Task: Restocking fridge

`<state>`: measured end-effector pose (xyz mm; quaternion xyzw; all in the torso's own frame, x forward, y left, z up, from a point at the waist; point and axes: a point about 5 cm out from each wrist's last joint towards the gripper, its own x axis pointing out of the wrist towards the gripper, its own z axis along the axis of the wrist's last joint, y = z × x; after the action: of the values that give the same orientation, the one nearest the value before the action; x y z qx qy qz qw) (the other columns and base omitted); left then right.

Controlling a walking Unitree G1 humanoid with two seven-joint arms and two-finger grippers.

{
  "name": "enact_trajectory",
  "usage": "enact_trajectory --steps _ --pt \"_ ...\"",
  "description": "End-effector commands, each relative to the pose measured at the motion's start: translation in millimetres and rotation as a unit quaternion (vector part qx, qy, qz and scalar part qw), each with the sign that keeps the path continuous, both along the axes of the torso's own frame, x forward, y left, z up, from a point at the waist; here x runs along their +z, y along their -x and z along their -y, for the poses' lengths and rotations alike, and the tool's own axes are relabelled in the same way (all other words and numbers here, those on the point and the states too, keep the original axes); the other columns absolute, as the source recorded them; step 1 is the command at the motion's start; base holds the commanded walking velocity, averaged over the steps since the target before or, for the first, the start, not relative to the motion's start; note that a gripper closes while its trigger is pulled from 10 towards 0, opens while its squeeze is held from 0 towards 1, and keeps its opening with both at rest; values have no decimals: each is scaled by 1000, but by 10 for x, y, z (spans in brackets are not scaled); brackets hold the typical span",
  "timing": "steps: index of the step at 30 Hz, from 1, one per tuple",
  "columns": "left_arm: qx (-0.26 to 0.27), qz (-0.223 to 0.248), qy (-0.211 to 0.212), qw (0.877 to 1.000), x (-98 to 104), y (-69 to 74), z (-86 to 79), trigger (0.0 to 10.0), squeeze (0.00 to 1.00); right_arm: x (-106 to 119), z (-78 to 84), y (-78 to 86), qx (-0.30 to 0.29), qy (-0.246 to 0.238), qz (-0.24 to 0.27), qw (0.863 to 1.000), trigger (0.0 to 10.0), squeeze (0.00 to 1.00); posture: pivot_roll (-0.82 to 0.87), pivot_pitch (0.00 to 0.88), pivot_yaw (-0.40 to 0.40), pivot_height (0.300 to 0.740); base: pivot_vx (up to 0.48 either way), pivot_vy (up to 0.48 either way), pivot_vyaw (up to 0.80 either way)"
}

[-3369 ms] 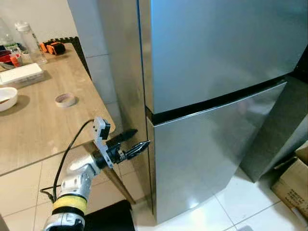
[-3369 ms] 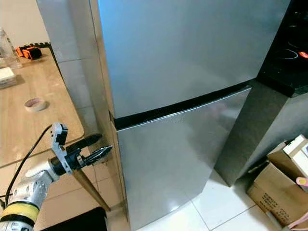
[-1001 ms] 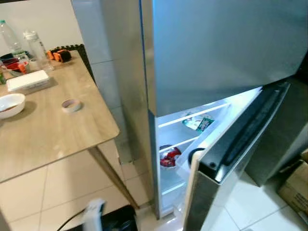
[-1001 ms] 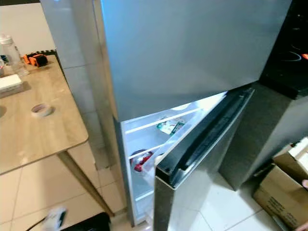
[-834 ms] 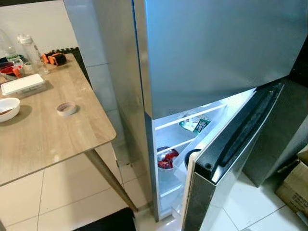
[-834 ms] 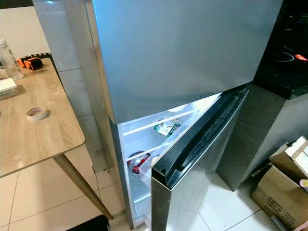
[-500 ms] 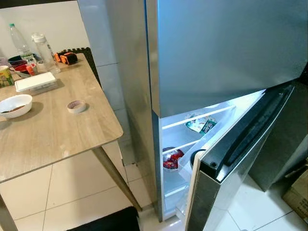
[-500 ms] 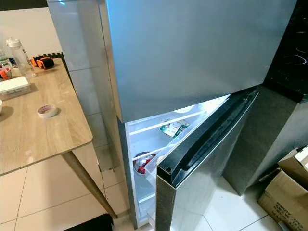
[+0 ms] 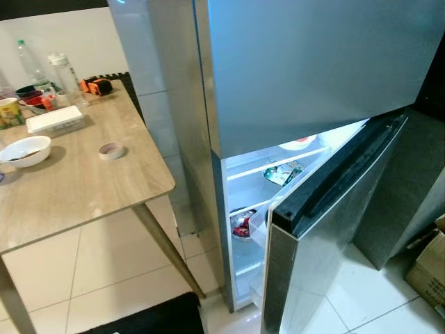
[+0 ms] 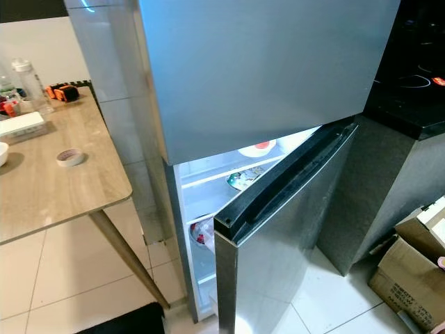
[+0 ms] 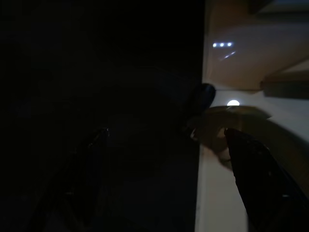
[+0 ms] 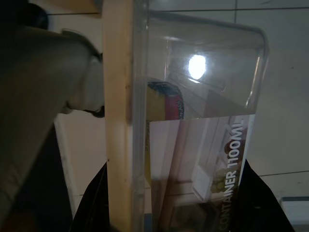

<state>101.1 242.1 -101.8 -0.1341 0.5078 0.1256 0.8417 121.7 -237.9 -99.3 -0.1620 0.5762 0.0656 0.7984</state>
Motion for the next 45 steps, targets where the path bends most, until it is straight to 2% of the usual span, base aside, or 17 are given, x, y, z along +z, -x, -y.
enact_trajectory --steps 1,10,19,21,27,29,30,34,37,40,42,43,44,45 --pt "-5 -2 -1 1000 -12 10 34 10000 0 0 -50 -39 -3 -7 7 1000 10000 0 -72 0 19 740 -375 0 0" --pt "-7 -3 3 1000 -22 9 76 10000 0 17 -16 -63 2 -3 9 1000 10000 0 -76 0 15 740 -358 0 0" --pt "2 22 34 999 -6 -83 139 10000 0 27 12 -76 2 0 10 1000 10000 0 -80 0 11 740 0 0 0" --pt "-9 19 37 999 -10 -88 162 10000 0 30 12 -84 2 1 10 1000 10000 0 -80 0 11 740 0 -459 0" --pt "4 22 36 999 -8 -94 159 10000 0 30 10 -85 1 0 11 1000 10000 0 -80 0 11 740 0 -480 0" --pt "12 41 37 998 21 -185 154 10000 0 27 0 -85 2 -1 11 1000 10000 0 -81 0 12 740 0 -152 0" --pt "20 73 35 997 83 -340 123 10000 0 23 -3 -74 1 -2 9 1000 10000 0 -81 0 12 740 0 0 0" --pt "47 149 41 987 249 -663 33 10000 0 20 -2 -63 0 -2 8 1000 10000 0 -81 0 12 740 0 0 0" --pt "55 167 44 983 290 -731 9 10000 0 19 -2 -63 0 -2 8 1000 10000 0 -81 0 12 740 0 0 0" --pt "66 265 49 961 582 -1139 -124 10000 0 19 -2 -59 -1 -2 8 1000 10000 0 -83 0 13 740 0 0 0" --pt "74 311 55 946 738 -1316 -189 10000 0 18 -2 -57 -1 -3 8 1000 10000 0 -84 0 14 740 0 0 0" --pt "77 349 68 931 865 -1449 -217 0 0 17 -2 -54 -2 -3 8 1000 10000 0 -84 0 14 740 0 0 0" --pt "77 349 68 931 865 -1449 -217 0 0 17 -2 -54 -2 -3 8 1000 10000 0 -84 0 14 740 0 0 0" --pt "78 374 76 921 951 -1532 -233 0 0 17 -2 -53 -2 -3 8 1000 10000 0 -84 0 14 740 0 0 0"
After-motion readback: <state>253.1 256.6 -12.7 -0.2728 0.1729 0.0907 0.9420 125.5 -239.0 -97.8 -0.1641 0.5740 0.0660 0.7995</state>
